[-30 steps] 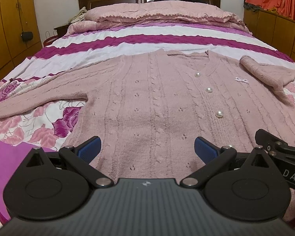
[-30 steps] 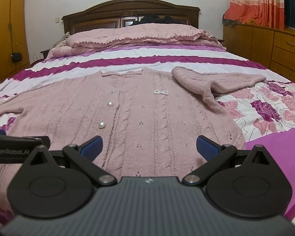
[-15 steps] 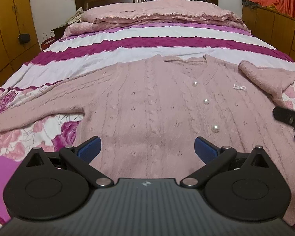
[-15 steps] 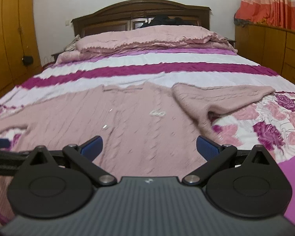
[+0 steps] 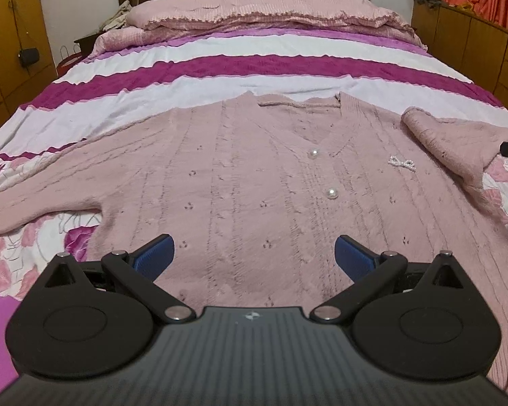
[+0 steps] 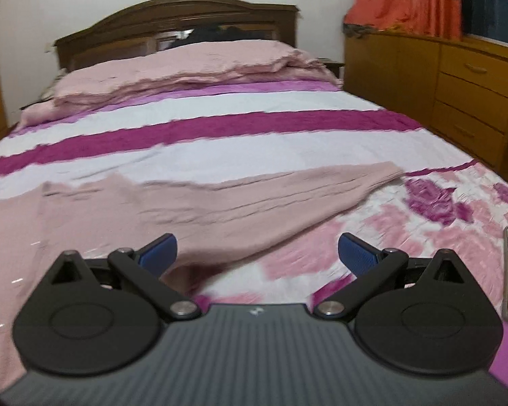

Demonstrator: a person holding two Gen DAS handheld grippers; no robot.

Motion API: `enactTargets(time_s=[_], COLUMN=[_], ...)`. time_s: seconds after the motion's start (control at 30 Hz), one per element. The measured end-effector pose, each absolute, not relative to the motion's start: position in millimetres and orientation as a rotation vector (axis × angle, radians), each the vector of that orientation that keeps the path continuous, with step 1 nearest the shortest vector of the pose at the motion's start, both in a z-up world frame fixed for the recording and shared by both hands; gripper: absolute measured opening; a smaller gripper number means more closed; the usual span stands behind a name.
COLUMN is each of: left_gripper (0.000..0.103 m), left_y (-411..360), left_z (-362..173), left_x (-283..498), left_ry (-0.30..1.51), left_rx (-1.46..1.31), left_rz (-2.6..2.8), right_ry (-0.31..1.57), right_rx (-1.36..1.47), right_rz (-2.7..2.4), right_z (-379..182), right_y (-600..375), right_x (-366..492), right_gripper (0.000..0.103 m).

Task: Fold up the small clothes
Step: 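Grasp the folded sleeve cuff with the right gripper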

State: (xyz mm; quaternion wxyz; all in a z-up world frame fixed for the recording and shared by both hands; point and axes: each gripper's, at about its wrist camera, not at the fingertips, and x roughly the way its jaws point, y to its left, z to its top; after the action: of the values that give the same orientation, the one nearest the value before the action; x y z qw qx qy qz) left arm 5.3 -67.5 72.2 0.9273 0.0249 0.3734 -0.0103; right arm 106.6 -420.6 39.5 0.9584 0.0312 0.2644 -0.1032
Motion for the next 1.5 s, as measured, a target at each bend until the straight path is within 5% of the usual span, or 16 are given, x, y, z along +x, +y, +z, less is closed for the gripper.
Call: enactTargets(time_s=[1.07,1.17,1.37,1.43,1.5], left_gripper=[0.103,0.103,0.103,0.103,0.103], left_y=[-80,-80,-78,-77,-77], left_z=[46,44,42,42,43], left_x=[44,44,44,43,42], left_ry=[0.839,0.845,0.847,0.844,0.844], left_rx=[0.079,0.080,0.079,0.079,0.081], left_rz=[0.016,0.014,0.014,0.016,0.019], right_ry=[0.603,0.593,0.557,0.538,0.495], right_rx=[0.340,0.331,0.400,0.453,0.480], right_rz=[-0.247,-0.243,-0.267,-0.274,-0.274], right_z=[-15,-13,-7,-3,4], right_y=[-511,-511,-521,-530,-535], right_x=[244,245,241,235,227], right_gripper=[0.103,0.096,0.046,0.017,0.010])
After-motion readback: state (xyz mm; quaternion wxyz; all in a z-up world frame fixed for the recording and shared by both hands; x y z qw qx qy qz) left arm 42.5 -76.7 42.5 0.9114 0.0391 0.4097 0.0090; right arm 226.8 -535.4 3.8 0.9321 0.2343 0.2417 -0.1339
